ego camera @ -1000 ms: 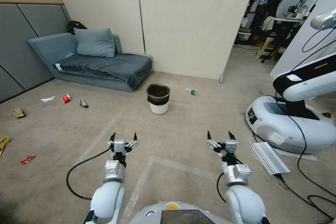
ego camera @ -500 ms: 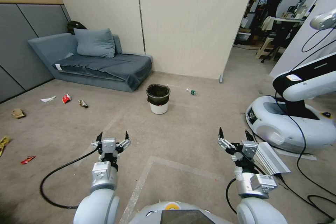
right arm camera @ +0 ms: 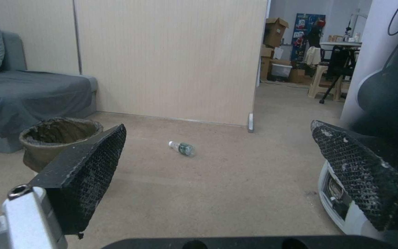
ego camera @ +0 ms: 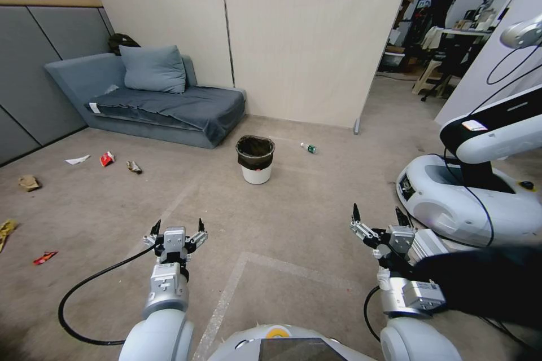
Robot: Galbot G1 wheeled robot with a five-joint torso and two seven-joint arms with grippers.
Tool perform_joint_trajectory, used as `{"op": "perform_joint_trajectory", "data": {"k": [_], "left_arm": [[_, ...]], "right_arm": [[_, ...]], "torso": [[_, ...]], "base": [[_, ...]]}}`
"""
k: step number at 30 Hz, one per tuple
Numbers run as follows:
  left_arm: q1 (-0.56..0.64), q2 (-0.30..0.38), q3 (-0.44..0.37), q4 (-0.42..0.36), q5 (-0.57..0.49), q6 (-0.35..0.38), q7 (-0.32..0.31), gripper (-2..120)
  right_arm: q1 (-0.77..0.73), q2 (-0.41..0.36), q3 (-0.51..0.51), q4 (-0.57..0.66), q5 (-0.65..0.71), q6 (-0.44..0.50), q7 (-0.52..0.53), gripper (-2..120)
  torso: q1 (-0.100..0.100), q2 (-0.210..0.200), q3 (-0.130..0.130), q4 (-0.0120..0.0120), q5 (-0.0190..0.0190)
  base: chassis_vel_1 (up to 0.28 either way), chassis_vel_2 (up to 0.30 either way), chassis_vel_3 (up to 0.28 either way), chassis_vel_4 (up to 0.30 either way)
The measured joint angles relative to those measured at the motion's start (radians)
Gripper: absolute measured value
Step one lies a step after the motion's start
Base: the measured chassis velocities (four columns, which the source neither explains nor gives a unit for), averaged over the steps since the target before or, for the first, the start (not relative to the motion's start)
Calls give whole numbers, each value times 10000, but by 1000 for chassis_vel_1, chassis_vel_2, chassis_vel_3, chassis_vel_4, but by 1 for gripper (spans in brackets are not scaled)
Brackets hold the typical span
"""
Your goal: Pick up the trash bin, then pick up the garbage from the floor and place it into the trash bin.
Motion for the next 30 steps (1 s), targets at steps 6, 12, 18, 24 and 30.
{"op": "perform_joint_trajectory", "data": {"k": [6, 12, 18, 24, 30], "left_arm": [[0, -5, 27, 11, 102, -12, 5, 100], [-6, -18, 56, 17, 207, -69, 36, 100], [-5, -21, 60, 22, 219, -70, 36, 100], [-4, -24, 65, 25, 226, -70, 36, 100], [-4, -26, 66, 28, 231, -70, 36, 100]], "right_arm": [[12, 0, -8, -5, 3, 44, -17, 100], [23, 0, -17, -9, 0, 83, -44, 100], [28, -4, -20, -13, -1, 91, -63, 100], [34, -7, -23, -15, -12, 107, -83, 100], [33, -10, -29, -16, -24, 127, -98, 100]], "torso": [[1, 0, 1, 0, -1], [1, -1, 2, -2, -1], [2, -1, 2, 1, 0], [2, 0, 1, 0, 0], [1, -1, 0, 0, -1]], "base": [[-168, 173, 144, -185], [-221, 218, 200, -213], [-189, 158, 180, -155], [-140, 135, 149, -150], [-150, 152, 157, -142]]}}
